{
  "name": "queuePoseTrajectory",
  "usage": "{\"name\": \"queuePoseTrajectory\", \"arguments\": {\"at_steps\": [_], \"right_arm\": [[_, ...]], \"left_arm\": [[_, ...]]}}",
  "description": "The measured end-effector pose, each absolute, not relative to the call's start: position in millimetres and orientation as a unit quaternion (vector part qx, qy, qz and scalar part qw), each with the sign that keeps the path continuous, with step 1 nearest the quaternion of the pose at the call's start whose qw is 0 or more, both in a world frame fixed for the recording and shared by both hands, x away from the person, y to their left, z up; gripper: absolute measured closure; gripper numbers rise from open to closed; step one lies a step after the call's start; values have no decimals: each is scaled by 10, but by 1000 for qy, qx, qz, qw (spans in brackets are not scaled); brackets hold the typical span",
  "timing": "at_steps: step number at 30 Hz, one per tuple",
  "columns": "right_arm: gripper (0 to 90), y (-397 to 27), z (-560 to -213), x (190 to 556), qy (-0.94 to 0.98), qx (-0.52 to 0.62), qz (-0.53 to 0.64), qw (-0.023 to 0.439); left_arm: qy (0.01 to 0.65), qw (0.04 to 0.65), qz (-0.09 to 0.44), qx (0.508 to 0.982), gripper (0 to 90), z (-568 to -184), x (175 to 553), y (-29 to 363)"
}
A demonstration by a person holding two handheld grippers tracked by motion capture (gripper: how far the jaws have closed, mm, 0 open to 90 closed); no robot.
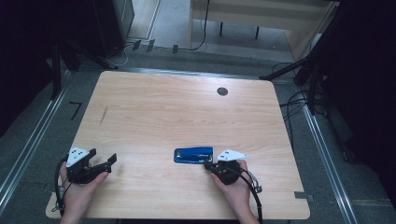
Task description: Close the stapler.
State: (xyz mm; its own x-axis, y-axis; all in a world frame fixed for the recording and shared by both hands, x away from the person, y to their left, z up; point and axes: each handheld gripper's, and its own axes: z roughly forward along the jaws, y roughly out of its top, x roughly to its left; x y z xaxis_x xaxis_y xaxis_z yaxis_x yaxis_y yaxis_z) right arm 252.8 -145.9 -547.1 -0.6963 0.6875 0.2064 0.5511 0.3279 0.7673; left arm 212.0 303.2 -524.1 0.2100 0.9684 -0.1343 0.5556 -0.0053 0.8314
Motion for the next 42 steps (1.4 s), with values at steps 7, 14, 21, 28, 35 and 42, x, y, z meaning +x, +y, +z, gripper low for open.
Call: {"name": "queuePoseTrajectory", "arguments": {"at_steps": [7, 14, 21, 28, 35, 42], "right_arm": [[686, -1488, -5370, 2362, 812, 356, 456, 82], [508, -1657, -5341, 2331, 799, 377, 457, 96], [386, -1841, -5257, 2354, 779, 387, 481, 110], [322, -2028, -5217, 2351, 765, 394, 499, 103], [246, -2199, -5229, 2354, 756, 407, 499, 115], [200, -2374, -5242, 2333, 753, 417, 492, 131]], "left_arm": [[575, 409, 253, 662, 159, -5241, 2121, 3036], [576, 408, 255, 661, 159, -5240, 2115, 3038], [577, 408, 257, 659, 159, -5240, 2116, 3040], [576, 408, 259, 659, 159, -5240, 2111, 3042], [577, 409, 258, 659, 159, -5240, 2113, 3045], [578, 409, 257, 657, 159, -5241, 2113, 3045]]}}
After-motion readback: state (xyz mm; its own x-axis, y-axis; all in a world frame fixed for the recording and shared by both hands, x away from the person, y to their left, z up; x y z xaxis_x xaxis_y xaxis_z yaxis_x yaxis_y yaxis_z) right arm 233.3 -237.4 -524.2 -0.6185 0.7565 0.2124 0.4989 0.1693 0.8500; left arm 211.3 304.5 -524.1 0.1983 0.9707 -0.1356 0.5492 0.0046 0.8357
